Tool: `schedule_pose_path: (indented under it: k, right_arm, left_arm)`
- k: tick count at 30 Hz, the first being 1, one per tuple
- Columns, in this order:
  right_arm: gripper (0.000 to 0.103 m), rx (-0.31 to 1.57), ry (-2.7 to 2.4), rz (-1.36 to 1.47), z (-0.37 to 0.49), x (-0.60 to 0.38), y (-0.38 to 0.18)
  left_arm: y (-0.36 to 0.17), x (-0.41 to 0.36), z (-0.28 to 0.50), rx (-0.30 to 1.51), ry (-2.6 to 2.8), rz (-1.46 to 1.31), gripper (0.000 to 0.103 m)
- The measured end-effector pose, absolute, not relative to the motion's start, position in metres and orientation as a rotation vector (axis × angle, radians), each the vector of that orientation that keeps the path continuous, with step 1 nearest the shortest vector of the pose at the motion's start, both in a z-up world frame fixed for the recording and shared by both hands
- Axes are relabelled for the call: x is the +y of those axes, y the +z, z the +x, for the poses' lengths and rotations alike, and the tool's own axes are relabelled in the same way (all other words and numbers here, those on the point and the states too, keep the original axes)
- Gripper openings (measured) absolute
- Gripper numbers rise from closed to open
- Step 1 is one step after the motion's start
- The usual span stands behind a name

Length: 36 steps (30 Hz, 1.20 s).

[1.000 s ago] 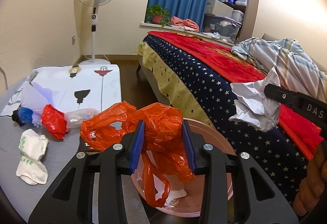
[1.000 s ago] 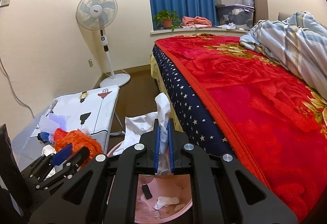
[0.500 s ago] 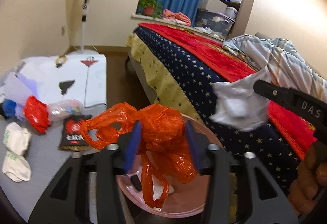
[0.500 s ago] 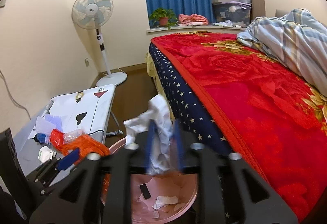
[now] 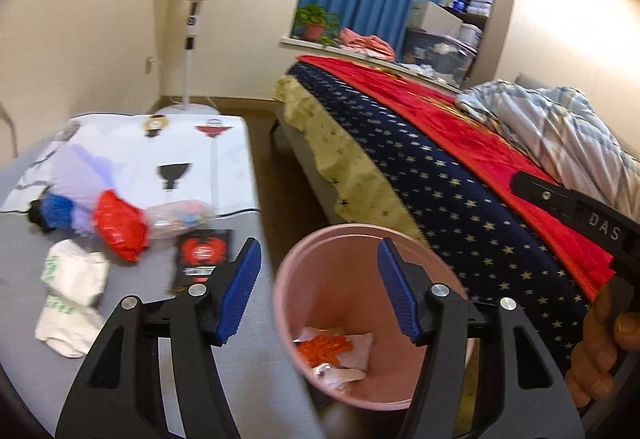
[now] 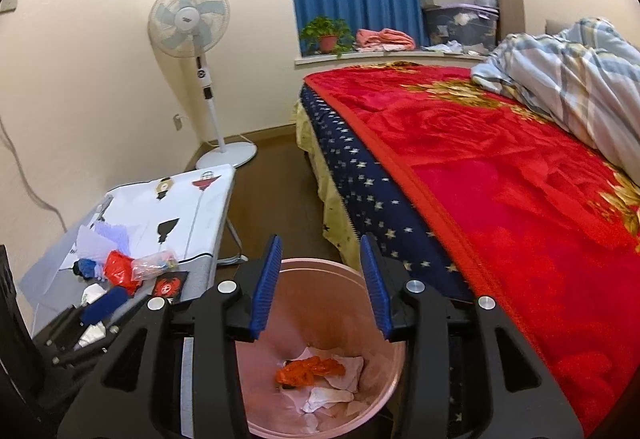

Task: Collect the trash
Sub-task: 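Open both grippers to drop the orange bag and white paper into the bin, then move both grippers back toward the bamboo-print bag and crab snack packet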

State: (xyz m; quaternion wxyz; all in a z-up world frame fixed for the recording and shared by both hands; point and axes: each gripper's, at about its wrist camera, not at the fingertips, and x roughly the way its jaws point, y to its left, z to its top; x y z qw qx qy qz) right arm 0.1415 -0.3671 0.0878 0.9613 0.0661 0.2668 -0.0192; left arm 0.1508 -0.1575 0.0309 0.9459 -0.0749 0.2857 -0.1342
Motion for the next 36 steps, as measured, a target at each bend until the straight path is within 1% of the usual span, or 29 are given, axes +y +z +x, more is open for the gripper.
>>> schedule_pose_path:
  k: [7, 16, 18, 23, 27, 30, 36]
  right_arm:
    - [0.042, 0.522, 0.052, 0.127, 0.15, -0.331, 0.084]
    - [0.042, 0.566, 0.189, 0.162, 0.171, -0.267, 0.054]
    - [0.04, 0.585, 0.213, 0.155, 0.178, -0.253, 0.045]
    - [0.031, 0.63, 0.25, 0.144, 0.194, -0.231, 0.027]
    - [0.025, 0.676, 0.264, 0.16, 0.211, -0.224, 0.011]
    - [0.023, 0.721, 0.279, 0.172, 0.225, -0.218, -0.004]
    - [0.023, 0.825, 0.296, 0.168, 0.249, -0.2, -0.036]
  left_arm:
    - [0.03, -0.098, 0.143, 0.567, -0.157, -0.152, 0.059]
    - [0.013, -0.038, 0.138, 0.593, -0.003, -0.131, 0.059]
    - [0.008, -0.031, 0.14, 0.608, 0.018, -0.133, 0.059]
    - [-0.007, -0.029, 0.149, 0.654, 0.051, -0.142, 0.059]
    - [-0.021, -0.024, 0.158, 0.692, 0.114, -0.145, 0.063]
    - [-0.03, -0.02, 0.164, 0.732, 0.144, -0.155, 0.064]
    - [-0.048, -0.021, 0.176, 0.808, 0.175, -0.136, 0.064]
